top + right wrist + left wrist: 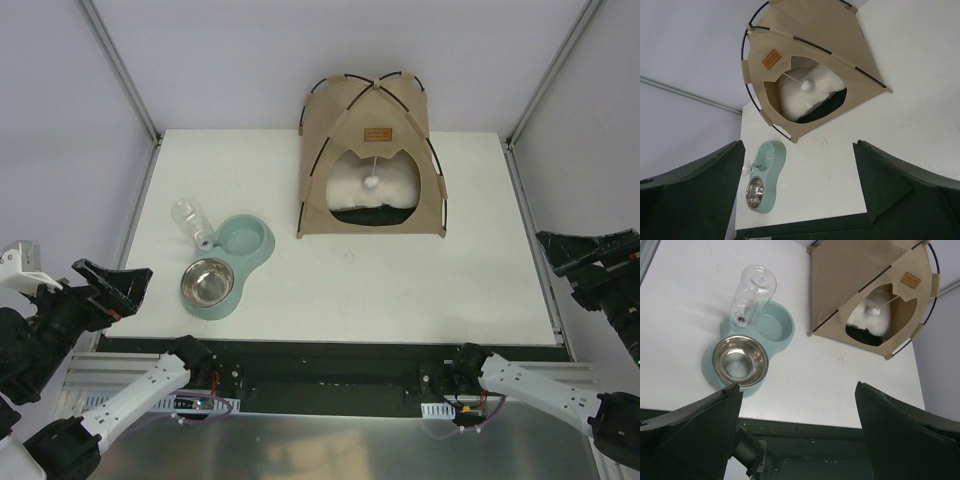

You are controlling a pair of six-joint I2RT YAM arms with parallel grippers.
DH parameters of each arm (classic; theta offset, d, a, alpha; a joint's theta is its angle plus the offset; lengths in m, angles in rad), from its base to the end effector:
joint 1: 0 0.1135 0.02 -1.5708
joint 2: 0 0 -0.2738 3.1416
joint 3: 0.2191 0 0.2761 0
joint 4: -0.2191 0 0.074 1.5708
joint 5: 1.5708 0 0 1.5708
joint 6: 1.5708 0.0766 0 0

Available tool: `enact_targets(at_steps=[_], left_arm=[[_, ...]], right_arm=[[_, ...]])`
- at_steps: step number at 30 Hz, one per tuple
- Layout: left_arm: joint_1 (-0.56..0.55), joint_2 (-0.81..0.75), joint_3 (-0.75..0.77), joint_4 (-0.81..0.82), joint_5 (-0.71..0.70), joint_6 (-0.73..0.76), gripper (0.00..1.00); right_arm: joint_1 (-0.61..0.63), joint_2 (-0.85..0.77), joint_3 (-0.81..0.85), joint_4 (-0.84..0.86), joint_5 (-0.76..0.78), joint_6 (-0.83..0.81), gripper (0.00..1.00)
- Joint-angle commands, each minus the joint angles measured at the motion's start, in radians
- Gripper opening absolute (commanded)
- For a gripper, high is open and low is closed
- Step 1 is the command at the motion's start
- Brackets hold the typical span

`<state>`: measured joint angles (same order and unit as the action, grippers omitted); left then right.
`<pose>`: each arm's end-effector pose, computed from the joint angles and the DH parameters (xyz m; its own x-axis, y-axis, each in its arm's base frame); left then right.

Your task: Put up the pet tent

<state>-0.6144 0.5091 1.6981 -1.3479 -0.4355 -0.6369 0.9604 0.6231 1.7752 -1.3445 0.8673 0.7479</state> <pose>-0.0081 0.0453 0.4967 -0.2124 -0.5101 -0.8335 0.0697 0.8429 -0.5335 0.0328 -0.0551 0.5203 -0.1491 0.5545 -0.8188 0.0005 0.8280 0.5607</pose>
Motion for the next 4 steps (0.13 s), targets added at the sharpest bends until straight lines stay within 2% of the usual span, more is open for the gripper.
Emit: enact_targets(at_steps=[1, 4], left_arm=[[-0.004, 0.0, 0.011, -0.293, 0.012, -0.007, 0.99], [-0.005, 0.005, 0.015, -0.292, 0.023, 0.002, 0.99]], right_arm=[[0.001, -0.013, -0.031, -0.196, -0.03, -0.035, 0.99], [0.0, -0.014, -0.057, -0.174, -0.056, -0.03, 0.99]])
